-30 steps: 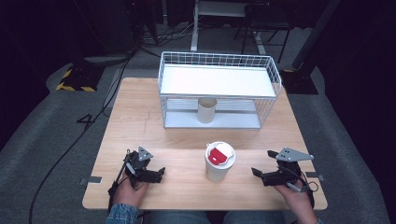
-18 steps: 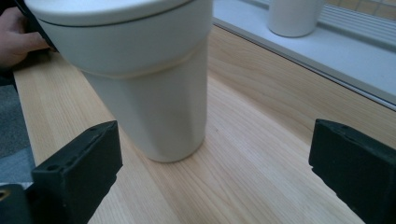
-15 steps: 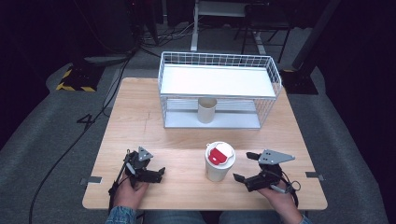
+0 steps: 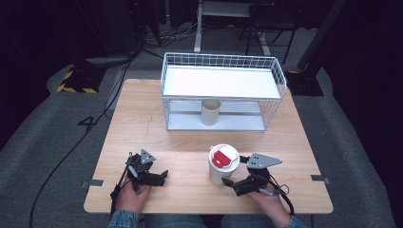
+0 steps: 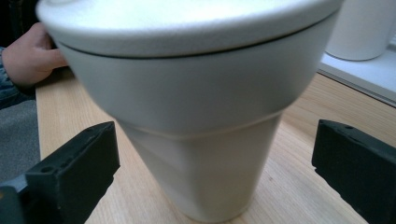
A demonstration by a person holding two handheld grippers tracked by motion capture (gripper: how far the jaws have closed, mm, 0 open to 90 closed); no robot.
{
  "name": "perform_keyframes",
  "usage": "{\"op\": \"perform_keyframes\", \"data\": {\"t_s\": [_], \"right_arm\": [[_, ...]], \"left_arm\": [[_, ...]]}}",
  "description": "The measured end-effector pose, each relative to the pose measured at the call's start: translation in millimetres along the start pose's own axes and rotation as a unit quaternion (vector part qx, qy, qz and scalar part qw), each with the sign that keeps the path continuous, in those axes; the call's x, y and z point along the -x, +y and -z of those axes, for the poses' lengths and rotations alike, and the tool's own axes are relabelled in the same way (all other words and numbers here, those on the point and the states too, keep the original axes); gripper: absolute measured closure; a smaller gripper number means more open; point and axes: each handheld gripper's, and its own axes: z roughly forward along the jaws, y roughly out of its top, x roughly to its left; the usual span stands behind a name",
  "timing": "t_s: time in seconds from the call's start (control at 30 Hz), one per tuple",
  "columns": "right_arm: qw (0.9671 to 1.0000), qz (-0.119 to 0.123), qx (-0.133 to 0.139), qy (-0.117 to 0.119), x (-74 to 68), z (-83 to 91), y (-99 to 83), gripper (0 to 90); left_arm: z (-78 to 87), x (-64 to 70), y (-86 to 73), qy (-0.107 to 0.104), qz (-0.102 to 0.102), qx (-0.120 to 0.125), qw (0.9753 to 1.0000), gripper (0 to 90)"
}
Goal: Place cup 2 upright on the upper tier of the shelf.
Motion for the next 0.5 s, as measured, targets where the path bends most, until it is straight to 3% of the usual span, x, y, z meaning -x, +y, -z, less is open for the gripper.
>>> {"op": "perform_keyframes", "data": {"t_s": [0.37,0.5], "right_arm": [[0.9999,0.011,0.008,-0.010,-3.2,-21.5,-2.7,2.1],[1.0000,0.005,0.006,-0.005,-2.0,-28.2,-4.6,2.1]], "left_arm": [[-0.3,0.0,0.2,0.001,0.001,0.000,1.0000,0.4],[-0.2,0.0,0.2,0.001,0.001,0.000,1.0000,0.4]]}}
